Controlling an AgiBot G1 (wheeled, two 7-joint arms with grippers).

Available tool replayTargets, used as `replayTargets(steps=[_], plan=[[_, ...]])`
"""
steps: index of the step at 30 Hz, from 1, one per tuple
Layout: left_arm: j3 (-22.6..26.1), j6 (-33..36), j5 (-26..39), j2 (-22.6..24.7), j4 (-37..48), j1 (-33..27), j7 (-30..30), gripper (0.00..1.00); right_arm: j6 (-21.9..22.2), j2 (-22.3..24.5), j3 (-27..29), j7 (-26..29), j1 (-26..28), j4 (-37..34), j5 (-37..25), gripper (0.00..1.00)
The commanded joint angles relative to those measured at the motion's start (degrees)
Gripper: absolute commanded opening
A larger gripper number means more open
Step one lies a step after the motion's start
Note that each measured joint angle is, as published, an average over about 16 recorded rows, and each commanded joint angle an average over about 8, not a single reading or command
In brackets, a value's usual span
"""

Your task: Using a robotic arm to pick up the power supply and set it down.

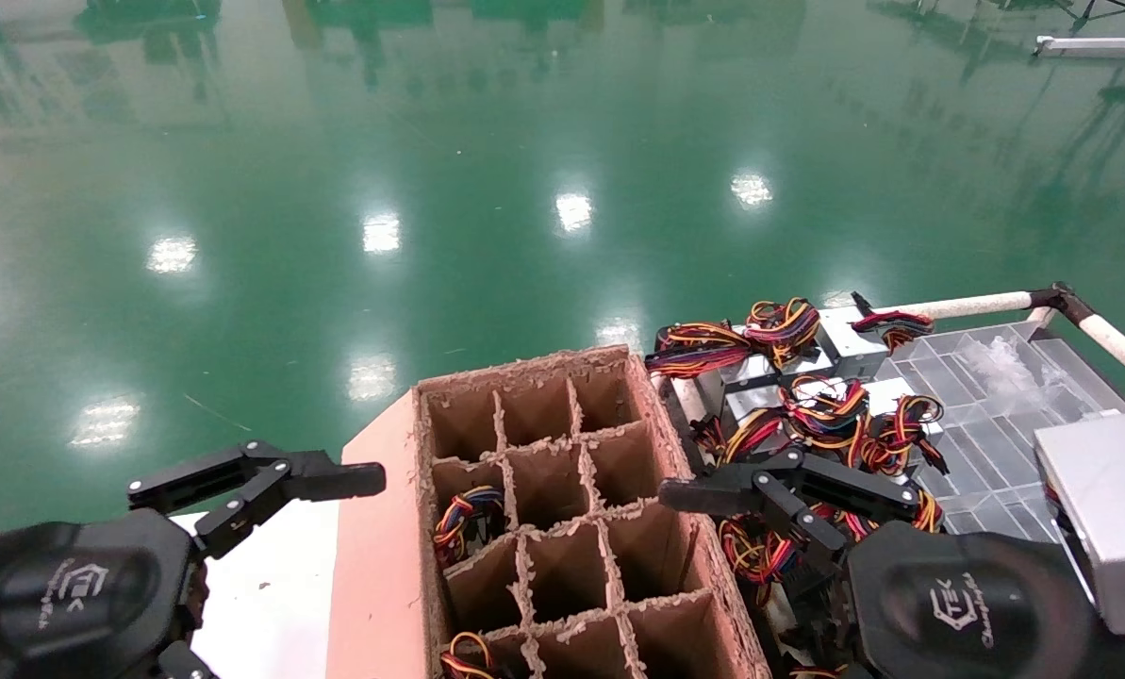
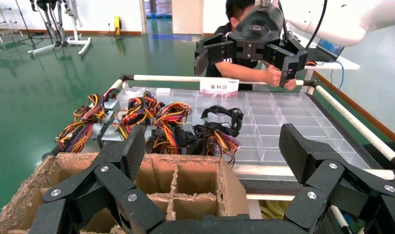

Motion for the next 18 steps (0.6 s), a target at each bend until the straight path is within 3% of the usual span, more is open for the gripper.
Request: replayTargets(steps=[1,18], plan=[[0.00,0.00,0.00,0.00,0.00,0.00,0.00,1.00,0.00,0.00,0.00,0.00,0.00,0.00,0.00,1.00],[0.00,0.00,0.00,0.00,0.00,0.00,0.00,1.00,0.00,0.00,0.00,0.00,0.00,0.00,0.00,1.00]])
